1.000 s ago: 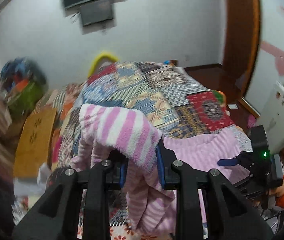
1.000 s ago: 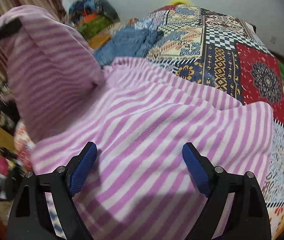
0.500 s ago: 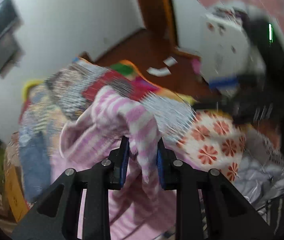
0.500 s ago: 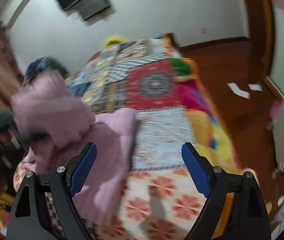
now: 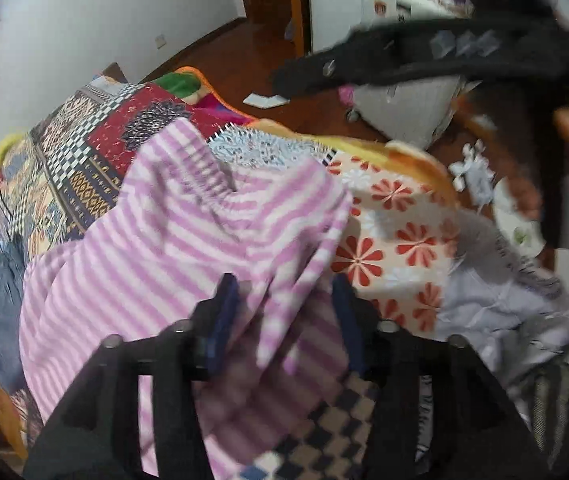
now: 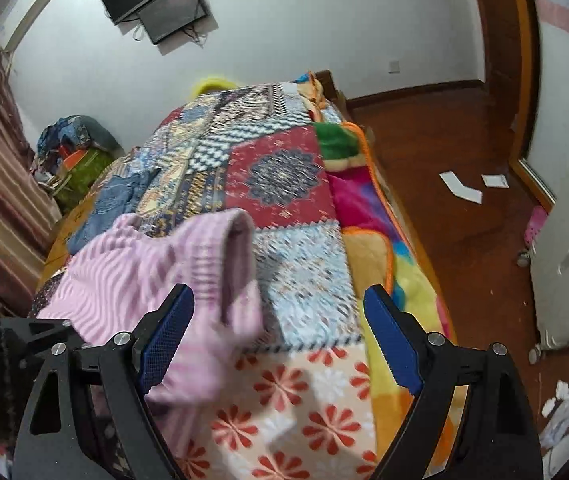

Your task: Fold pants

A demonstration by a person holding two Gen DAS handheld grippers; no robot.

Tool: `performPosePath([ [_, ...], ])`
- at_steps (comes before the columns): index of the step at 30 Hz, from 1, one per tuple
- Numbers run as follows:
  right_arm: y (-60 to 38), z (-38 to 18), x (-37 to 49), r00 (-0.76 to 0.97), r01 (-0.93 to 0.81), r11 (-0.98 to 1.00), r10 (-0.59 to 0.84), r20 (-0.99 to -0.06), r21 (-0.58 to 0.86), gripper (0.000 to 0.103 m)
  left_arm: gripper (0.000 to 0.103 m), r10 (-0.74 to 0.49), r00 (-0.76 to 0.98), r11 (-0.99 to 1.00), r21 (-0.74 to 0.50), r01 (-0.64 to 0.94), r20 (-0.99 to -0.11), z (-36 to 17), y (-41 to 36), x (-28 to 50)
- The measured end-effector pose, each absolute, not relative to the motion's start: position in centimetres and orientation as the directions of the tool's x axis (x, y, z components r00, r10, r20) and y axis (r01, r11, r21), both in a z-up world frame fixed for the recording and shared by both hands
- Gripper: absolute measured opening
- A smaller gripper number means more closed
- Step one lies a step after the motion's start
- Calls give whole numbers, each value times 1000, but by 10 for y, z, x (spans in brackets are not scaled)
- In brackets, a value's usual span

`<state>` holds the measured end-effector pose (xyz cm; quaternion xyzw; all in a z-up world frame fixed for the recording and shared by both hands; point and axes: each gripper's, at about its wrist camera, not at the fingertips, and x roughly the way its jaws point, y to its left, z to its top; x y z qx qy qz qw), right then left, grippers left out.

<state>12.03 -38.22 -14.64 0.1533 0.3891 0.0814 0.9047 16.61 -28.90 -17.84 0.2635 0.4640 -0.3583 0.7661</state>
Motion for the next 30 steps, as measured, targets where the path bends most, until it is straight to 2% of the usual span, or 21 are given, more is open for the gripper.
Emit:
performPosePath([
  [5, -363, -145, 145, 674, -92, 933, 316, -668, 348, 85, 55, -322, 396, 721, 48, 691, -860, -137, -234, 184],
  [7, -353, -152, 162, 654, -116, 927, 341, -675, 356, 85, 61, -275, 470, 774, 96, 625, -839, -129, -208, 195],
  [10, -338, -168, 189, 617, -143, 916, 378, -690, 374, 85, 62, -155, 557, 841, 187, 507, -816, -131, -167, 216],
  [13, -330, -185, 216, 568, -143, 894, 426, -704, 425, 85, 62, -90, 531, 890, 172, 423, -842, -149, -130, 232],
  [14, -329, -191, 224, 551, -139, 881, 448, -704, 452, 80, 62, -74, 518, 899, 168, 405, -852, -156, -122, 234],
  [15, -329, -195, 231, 536, -136, 869, 468, -702, 476, 65, 62, -59, 502, 905, 166, 391, -863, -165, -114, 236],
  [16, -327, -200, 238, 515, -143, 855, 495, -700, 498, 56, 62, -47, 486, 910, 164, 381, -872, -175, -108, 236],
  [18, -324, -202, 246, 481, -172, 842, 525, -703, 511, 20, 63, -46, 460, 915, 147, 375, -887, -190, -101, 236],
  [19, -320, -200, 247, 473, -202, 841, 533, -702, 502, 16, 63, -55, 450, 919, 131, 371, -891, -197, -98, 237],
  [22, -316, -188, 246, 505, -235, 859, 508, -698, 455, 11, 67, -72, 475, 927, 117, 357, -877, -203, -90, 231],
  [26, -334, -181, 259, 550, -176, 872, 471, -690, 456, 9, 71, -110, 468, 945, 54, 323, -877, -209, -79, 232],
  [28, -338, -194, 268, 528, -139, 888, 441, -726, 438, 9, 75, -123, 468, 952, 30, 306, -875, -212, -75, 234],
  [30, -324, -215, 272, 447, -153, 917, 397, -801, 369, 9, 75, -130, 462, 955, 15, 297, -877, -212, -72, 235],
])
